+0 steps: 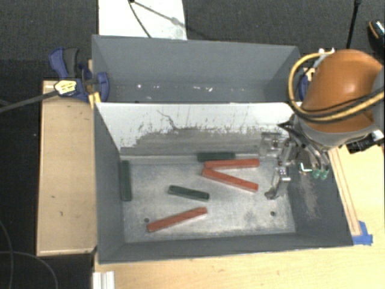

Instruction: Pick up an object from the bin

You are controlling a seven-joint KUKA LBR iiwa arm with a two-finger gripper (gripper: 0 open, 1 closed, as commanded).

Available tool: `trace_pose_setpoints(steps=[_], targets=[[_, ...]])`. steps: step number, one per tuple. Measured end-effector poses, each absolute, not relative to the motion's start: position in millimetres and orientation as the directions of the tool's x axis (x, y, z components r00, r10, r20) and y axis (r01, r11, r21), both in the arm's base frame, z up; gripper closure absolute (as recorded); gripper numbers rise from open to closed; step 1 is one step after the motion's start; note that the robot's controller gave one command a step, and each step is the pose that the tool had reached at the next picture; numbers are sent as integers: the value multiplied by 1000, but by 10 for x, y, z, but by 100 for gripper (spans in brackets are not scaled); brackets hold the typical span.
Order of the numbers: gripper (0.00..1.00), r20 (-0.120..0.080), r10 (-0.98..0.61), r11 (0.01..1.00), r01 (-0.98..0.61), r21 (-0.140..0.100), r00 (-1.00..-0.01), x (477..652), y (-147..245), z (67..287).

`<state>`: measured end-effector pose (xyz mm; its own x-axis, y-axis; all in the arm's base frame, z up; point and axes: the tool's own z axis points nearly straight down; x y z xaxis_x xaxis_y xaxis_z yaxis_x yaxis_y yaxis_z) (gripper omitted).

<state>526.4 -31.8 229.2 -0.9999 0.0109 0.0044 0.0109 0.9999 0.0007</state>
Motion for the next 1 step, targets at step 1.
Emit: trace_pose_setpoints(steps=[1], targets=[[0,4,47,999,47,1,-999,5602,-167,701]])
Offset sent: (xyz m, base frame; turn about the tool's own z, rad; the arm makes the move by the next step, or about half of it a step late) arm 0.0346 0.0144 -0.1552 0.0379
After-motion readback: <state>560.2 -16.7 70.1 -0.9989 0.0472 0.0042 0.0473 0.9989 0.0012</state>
